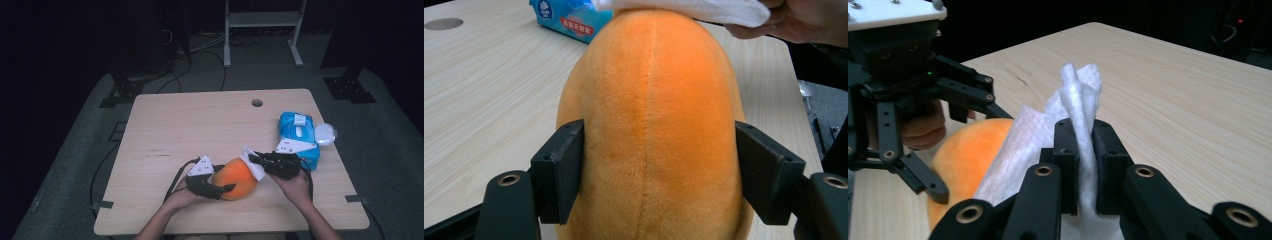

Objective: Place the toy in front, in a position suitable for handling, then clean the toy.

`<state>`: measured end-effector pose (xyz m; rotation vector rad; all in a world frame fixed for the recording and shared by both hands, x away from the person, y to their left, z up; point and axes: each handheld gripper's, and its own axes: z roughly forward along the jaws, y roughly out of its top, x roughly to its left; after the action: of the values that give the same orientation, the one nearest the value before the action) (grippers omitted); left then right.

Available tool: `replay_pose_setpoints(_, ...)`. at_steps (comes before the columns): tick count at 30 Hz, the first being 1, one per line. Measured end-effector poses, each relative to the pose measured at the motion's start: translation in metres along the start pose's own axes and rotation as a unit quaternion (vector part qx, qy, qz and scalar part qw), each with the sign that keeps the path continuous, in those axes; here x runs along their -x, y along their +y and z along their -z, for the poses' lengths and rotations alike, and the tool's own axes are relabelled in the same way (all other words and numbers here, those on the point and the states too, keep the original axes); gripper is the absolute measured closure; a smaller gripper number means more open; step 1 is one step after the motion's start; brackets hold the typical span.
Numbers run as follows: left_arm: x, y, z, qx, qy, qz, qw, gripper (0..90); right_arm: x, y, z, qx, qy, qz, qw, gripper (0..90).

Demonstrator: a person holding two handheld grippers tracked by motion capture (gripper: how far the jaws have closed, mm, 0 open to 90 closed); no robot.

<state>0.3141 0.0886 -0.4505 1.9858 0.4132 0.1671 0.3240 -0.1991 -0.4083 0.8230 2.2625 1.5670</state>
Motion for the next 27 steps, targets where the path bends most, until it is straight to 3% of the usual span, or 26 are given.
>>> replay_pose_setpoints(7, 0.0, 0.0, 0.0, -0.001, 0.0, 0.0, 1.0, 27.2, 0.007, 0.0, 0.011, 0.01, -0.014, -0.01, 0.9998, 81.5)
replay_pose_setpoints(11, 0.001, 0.001, -0.001, -0.001, 0.002, -0.001, 1.0, 27.1, 0.009, 0.0, 0.011, 0.015, -0.009, -0.022, 0.9996, 81.5)
replay_pose_setpoints(18, 0.003, 0.003, -0.004, 0.001, 0.005, 0.001, 1.0, 26.5, -0.009, 0.009, 0.005, 0.014, 0.014, 0.006, 0.9998, 81.5)
replay_pose_setpoints(22, 0.006, 0.005, -0.006, -0.002, 0.004, -0.011, 0.9999, 26.5, -0.024, 0.012, -0.007, 0.004, 0.036, 0.026, 0.999, 81.5)
replay_pose_setpoints(24, 0.006, 0.005, -0.006, -0.004, 0.004, -0.01, 0.9999, 26.5, -0.028, 0.011, -0.014, -0.009, 0.028, 0.043, 0.9987, 81.6)
replay_pose_setpoints(27, 0.006, 0.004, -0.005, -0.003, 0.003, -0.01, 0.9999, 26.7, -0.017, 0.008, -0.012, -0.012, 0.007, 0.037, 0.9992, 81.5)
